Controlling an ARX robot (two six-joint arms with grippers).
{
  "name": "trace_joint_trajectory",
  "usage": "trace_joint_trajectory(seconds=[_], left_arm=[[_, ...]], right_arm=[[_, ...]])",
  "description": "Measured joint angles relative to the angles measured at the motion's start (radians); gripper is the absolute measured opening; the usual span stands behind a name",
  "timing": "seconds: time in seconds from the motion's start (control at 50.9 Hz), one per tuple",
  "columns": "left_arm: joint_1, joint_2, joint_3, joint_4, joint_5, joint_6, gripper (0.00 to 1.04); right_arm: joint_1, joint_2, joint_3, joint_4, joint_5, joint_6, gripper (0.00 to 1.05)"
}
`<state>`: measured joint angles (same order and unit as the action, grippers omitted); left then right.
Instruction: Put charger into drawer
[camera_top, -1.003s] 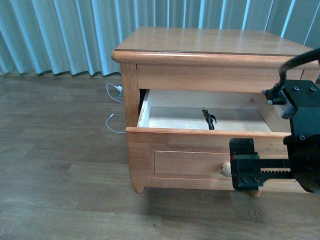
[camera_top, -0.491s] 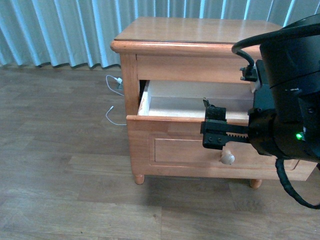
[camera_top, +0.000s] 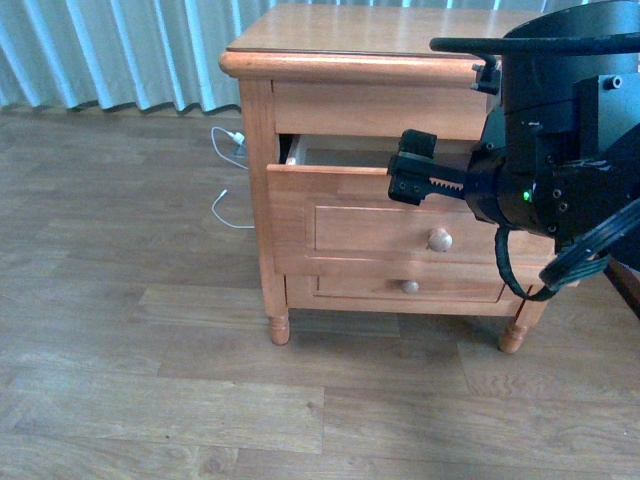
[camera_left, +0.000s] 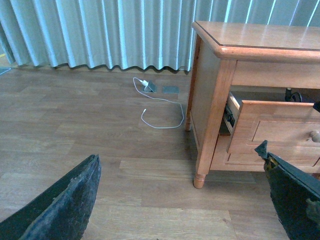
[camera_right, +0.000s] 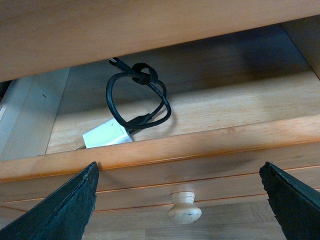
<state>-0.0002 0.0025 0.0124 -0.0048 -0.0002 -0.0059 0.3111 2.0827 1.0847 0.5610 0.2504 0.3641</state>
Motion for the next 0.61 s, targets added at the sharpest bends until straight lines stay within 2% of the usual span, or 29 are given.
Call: trace_joint_trajectory(seconds=[0.609], left_arm=[[0.0, 0.0, 0.0, 0.0, 0.0, 0.0, 0.99]], right_arm=[[-0.077, 0.248, 0.314, -0.013, 0.002, 0.015, 0.97]])
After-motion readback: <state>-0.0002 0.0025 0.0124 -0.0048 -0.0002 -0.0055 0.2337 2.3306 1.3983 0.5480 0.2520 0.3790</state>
